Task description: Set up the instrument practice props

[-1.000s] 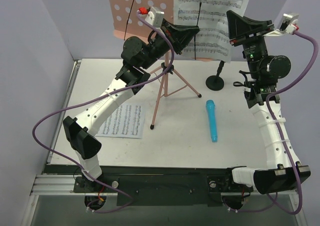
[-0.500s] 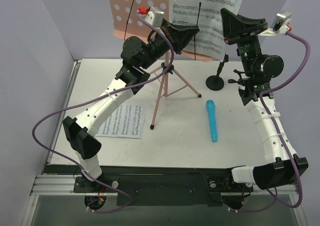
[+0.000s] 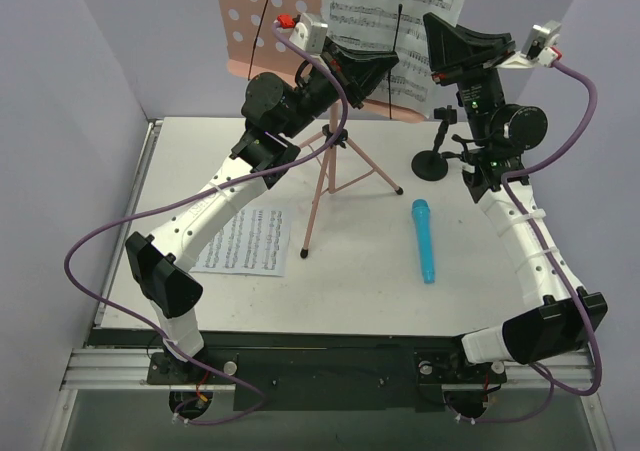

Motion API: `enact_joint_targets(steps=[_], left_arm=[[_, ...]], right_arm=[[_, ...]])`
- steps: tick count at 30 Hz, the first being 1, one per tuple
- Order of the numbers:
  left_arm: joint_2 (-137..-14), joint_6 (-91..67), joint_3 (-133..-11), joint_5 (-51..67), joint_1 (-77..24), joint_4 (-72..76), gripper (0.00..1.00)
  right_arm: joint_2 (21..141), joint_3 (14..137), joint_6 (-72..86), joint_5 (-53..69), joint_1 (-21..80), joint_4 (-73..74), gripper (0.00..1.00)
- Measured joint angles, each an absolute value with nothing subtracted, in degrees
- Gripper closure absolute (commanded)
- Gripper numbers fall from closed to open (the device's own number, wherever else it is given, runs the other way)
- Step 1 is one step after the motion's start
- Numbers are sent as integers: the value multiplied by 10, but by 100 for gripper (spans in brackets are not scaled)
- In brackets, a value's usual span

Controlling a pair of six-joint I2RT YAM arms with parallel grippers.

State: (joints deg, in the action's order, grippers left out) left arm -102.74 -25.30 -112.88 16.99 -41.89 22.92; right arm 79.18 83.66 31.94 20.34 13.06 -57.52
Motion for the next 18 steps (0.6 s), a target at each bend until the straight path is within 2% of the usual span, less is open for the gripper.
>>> enact_joint_targets(steps=[7,8,10,18], left_arm=[[-1027,-253,-1128,170,-418,229,99],[-1027,-253,-1128,170,-418,230,93],[-1027,-254,-1126,170,-418,230,86],[-1022,-256,-1119,171,-415,234,88]], right_arm=[[805,837,322,205,133,-606,100],[806,837,321,205,133,-608,100],[806,837,321,204,133,-613,100],[806,831,312,207,133,-619,100]])
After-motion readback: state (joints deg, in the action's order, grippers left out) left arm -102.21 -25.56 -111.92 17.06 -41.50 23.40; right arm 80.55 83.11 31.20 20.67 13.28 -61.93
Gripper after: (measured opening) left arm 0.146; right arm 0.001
